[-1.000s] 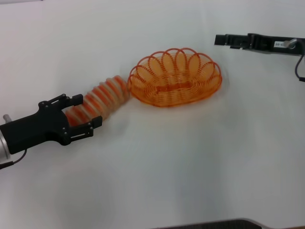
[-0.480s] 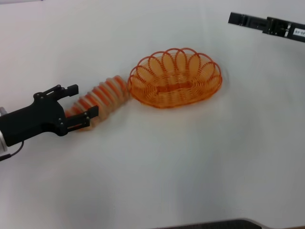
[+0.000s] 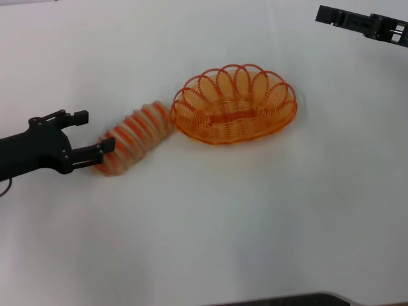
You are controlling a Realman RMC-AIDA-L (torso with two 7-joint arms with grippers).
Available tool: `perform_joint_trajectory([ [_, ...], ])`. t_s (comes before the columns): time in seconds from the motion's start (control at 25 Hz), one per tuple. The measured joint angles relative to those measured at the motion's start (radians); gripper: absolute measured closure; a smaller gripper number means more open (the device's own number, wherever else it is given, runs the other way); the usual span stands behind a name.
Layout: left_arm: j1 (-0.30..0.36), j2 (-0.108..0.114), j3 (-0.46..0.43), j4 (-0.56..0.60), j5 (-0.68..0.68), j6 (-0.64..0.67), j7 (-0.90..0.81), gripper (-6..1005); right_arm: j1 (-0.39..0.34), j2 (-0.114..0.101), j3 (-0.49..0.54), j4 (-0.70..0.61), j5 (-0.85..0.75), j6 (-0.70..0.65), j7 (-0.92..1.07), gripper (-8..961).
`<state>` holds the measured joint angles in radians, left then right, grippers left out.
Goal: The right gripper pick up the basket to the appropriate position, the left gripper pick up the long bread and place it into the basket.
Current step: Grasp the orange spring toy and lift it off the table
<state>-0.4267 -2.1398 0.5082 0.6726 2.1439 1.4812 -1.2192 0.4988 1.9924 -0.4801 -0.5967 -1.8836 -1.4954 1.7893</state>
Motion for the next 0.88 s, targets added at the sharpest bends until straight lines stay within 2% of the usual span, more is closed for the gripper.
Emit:
perform_joint_trajectory([
  [0.36, -0.068, 0.003, 0.102, 0.125, 0.134, 0.004, -0.198, 211, 0.000, -0.013, 0.001, 0.000, -0.001, -0.039, -0.008, 31],
  [0.64, -0.113, 0.009, 0.139, 0.193, 0.185, 0.071, -0.275, 212, 0.001, -0.021, -0.002, 0.000, -0.006, -0.040, -0.007, 32],
  [0.76, -0.115, 0.007, 0.150, 0.207, 0.194, 0.073, -0.284, 212, 0.000, -0.023, -0.004, 0.000, -0.006, -0.038, -0.005, 32],
  [0.88, -0.116, -0.007, 0.164, 0.230, 0.219, 0.059, -0.295, 213, -0.001, -0.023, -0.005, 0.000, -0.007, -0.035, -0.004, 33],
])
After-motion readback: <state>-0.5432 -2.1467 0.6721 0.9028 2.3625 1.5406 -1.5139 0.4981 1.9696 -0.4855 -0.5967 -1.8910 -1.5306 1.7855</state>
